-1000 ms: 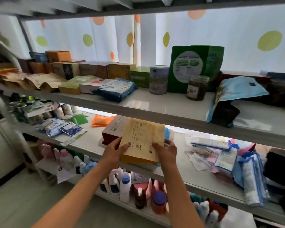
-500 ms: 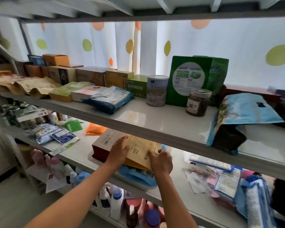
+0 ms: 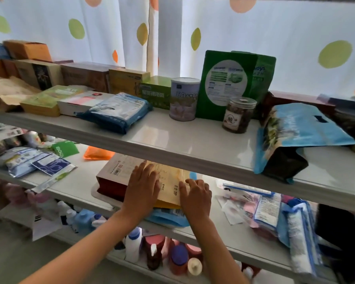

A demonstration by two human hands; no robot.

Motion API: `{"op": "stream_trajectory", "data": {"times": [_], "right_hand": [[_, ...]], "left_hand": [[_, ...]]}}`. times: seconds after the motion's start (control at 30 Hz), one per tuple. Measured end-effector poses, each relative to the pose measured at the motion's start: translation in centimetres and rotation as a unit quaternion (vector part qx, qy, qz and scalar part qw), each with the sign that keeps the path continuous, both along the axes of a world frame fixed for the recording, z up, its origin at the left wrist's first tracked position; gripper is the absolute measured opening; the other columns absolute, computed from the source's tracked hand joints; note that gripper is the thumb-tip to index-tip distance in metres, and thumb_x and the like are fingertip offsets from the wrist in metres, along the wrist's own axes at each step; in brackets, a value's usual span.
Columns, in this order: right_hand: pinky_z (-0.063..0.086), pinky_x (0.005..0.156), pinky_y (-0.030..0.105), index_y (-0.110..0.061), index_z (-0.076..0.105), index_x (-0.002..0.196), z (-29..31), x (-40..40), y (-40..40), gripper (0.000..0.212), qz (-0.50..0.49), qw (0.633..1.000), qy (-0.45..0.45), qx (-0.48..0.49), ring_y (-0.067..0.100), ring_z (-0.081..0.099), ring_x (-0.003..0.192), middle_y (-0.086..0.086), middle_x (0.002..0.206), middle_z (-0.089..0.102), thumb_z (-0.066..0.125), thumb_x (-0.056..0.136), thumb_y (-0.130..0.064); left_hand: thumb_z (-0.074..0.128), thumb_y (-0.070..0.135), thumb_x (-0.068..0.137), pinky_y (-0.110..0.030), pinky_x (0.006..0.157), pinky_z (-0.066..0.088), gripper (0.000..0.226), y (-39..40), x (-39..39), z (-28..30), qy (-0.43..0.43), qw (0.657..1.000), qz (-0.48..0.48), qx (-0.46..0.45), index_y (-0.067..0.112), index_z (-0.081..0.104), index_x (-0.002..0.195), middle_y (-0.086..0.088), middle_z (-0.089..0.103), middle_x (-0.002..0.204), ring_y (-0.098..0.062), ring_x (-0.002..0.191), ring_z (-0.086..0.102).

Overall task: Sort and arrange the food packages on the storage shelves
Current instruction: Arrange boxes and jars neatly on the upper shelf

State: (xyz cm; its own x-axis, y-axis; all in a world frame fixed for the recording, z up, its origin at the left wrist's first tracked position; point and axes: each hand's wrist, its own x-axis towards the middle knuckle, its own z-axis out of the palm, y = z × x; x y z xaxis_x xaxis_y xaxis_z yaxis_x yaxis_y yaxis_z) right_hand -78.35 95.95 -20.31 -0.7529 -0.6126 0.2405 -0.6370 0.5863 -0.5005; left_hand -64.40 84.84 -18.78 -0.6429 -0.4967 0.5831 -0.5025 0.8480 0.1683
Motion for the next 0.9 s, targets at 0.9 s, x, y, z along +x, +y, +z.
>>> {"op": "stream_trajectory", "data": {"times": [0.9], "right_hand": [[0.053, 0.081, 0.039, -0.008, 0.073, 0.093, 15.0, 11.5, -1.4, 0.025, -0.12, 0.935, 0.309, -0.123, 0.025, 0.063, 0.092, 0.01, 0.096, 0.069, 0.053, 0.092, -0.023]], "left_hand": [[0.044, 0.025, 0.103, -0.022, 0.087, 0.036, 0.024, -4.3, 5.9, 16.4, 0.126, 0.937, -0.305, 0.119, 0.014, 0.061, 0.116, -0.001, 0.06, 0.122, -0.014, 0.111, 0.052]]}}
